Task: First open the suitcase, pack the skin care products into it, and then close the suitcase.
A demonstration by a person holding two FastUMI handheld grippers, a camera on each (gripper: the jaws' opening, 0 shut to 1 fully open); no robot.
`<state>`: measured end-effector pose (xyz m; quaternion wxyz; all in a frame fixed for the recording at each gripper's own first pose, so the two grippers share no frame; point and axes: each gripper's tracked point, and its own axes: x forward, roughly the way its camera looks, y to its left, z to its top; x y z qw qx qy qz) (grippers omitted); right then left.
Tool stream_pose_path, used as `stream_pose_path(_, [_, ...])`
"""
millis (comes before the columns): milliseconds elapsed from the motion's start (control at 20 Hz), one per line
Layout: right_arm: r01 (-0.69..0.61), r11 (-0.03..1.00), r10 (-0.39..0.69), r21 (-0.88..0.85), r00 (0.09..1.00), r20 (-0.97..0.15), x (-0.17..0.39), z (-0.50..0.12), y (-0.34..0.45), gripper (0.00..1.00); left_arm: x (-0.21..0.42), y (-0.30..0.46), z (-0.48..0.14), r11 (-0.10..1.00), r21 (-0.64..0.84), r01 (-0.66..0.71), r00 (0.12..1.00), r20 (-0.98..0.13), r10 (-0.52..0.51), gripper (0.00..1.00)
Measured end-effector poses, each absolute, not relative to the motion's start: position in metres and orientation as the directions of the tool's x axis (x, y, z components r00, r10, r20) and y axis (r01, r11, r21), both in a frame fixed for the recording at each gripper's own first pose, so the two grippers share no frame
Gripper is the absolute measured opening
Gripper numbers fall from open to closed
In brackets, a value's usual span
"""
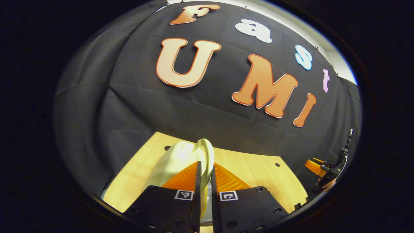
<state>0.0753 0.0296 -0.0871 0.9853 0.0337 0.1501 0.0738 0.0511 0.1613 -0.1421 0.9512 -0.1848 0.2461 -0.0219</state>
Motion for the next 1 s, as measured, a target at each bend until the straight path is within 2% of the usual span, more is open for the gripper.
stream_pose_path(350, [-0.099,0.99,0.125,0.101,0.947,-0.296,0.063,-0.092,-0.008,0.9,0.058,0.08,-0.178,0.904,-0.426,0.015,0.817,-0.516,-0.257,0.15])
stream_pose_path(650, [-0.065,0.992,0.098,0.109,0.94,-0.328,0.046,-0.107,-0.035,0.91,0.055,0.014,-0.241,0.924,-0.373,0.083,0.714,-0.625,-0.316,0.15])
stream_pose_path(800, [-0.052,0.992,0.088,0.115,0.938,-0.336,0.037,-0.112,-0.046,0.9,0.055,0.0,-0.275,0.942,-0.316,0.111,0.658,-0.687,-0.308,0.15])
stream_pose_path(1000, [-0.029,0.992,0.069,0.119,0.936,-0.345,0.028,-0.118,-0.059,0.9,0.067,-0.006,-0.297,0.973,-0.151,0.174,0.631,-0.741,-0.228,0.15])
